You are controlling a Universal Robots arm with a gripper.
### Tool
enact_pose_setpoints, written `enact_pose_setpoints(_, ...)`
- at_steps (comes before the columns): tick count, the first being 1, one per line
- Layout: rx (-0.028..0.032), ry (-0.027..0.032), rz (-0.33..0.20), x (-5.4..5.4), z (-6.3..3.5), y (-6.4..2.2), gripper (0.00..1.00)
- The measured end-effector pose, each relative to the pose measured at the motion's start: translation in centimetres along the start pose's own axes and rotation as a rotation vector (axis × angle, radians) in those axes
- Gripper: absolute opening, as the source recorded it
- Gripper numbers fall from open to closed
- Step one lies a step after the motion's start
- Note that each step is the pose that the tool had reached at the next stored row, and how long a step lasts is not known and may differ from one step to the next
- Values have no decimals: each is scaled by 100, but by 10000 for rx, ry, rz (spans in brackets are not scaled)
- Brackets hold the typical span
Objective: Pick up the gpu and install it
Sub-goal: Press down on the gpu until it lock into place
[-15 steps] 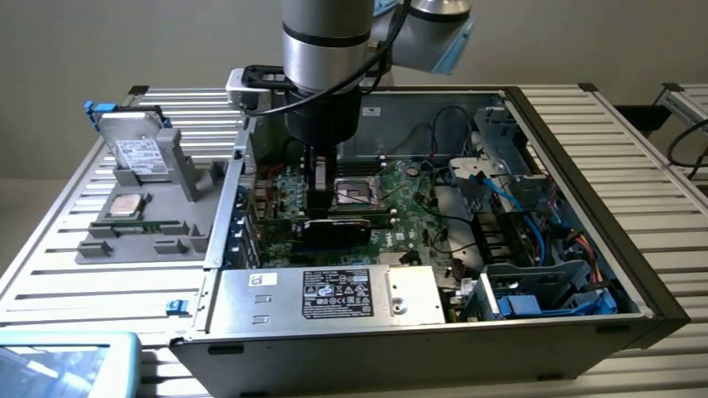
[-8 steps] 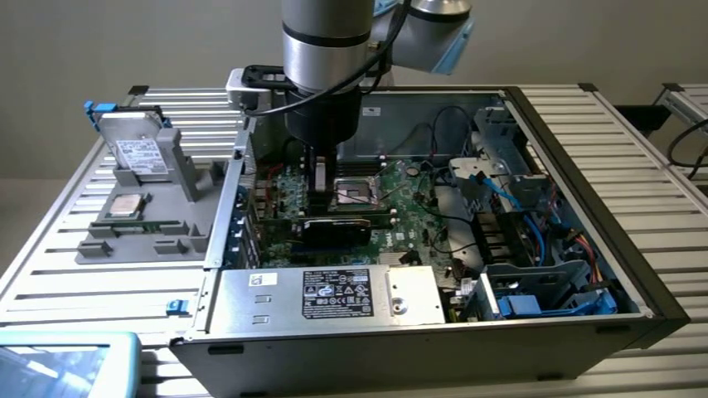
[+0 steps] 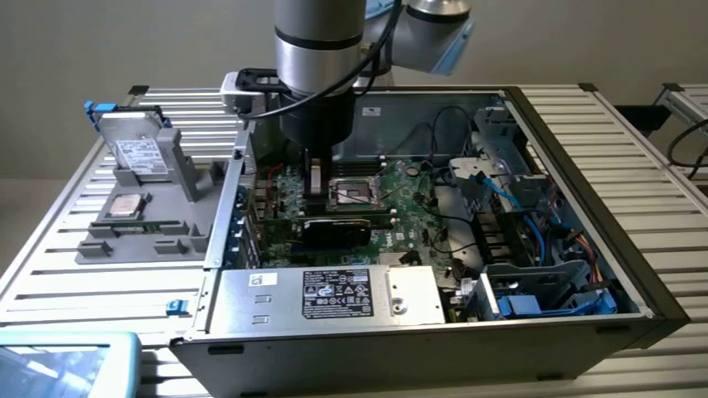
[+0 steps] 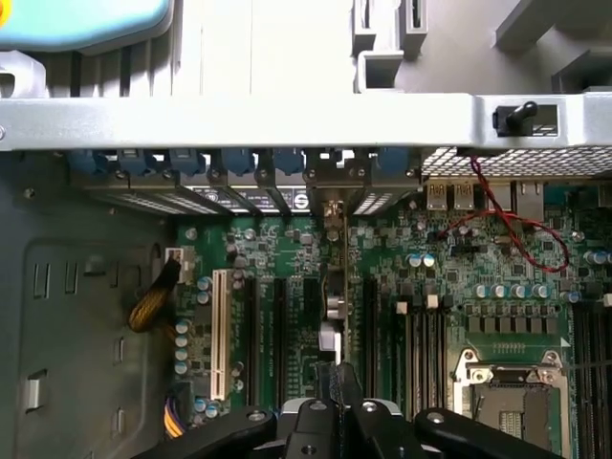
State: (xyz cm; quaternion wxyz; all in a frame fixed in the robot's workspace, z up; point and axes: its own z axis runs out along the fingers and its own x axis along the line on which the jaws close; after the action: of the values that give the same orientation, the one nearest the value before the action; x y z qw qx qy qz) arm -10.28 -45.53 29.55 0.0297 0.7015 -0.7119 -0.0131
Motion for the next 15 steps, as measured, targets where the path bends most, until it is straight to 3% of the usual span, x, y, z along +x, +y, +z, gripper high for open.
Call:
enact_pose_setpoints(3,114,5,6,-1,32,60,12)
enact_pose_setpoints(7,143,20,9,-1,85,155,12)
enact_pose_setpoints(15,235,16,40,-25,156,181,12)
